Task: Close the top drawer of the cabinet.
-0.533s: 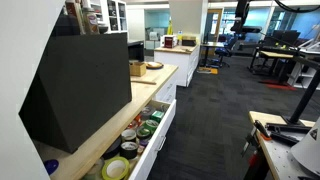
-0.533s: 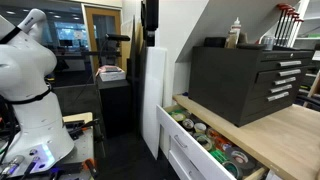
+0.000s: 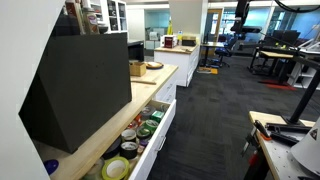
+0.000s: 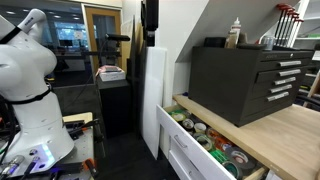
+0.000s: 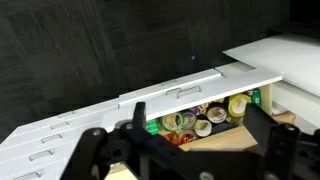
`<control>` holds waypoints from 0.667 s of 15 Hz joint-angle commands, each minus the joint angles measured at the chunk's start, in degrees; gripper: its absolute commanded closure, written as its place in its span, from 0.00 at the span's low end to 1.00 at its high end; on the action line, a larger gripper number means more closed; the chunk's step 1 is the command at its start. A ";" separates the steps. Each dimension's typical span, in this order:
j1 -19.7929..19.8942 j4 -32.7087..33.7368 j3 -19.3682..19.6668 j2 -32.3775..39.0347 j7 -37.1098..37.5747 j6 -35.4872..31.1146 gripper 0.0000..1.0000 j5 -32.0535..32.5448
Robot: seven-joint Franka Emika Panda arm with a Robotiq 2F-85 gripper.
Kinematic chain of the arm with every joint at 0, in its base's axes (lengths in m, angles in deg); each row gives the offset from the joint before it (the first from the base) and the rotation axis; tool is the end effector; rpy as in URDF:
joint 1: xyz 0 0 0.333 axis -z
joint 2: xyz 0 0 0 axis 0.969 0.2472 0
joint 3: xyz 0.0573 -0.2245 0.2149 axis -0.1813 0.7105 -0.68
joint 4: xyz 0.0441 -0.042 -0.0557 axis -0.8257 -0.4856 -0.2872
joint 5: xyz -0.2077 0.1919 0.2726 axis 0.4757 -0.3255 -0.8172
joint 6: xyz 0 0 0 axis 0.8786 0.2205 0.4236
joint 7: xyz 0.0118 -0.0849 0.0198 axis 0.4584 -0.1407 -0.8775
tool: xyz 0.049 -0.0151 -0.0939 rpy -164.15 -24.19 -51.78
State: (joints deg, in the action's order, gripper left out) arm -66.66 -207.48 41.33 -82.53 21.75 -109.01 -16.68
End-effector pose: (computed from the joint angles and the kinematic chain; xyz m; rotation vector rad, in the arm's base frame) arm 0.3218 -0.1920 0.5641 -2.9548 0.3901 -0.0859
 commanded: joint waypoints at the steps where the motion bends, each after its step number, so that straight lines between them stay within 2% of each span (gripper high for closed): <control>1: 1.04 -0.13 -0.94 0.45 -0.52 -0.29 0.00 -0.48; 8: -1.01 -5.12 -4.24 2.35 -1.78 -4.06 0.00 -0.54; 10: -1.81 -7.26 -5.78 3.44 -2.23 -7.23 0.00 -0.21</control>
State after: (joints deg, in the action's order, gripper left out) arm -67.45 -211.77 37.11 -80.09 20.85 -111.89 -16.69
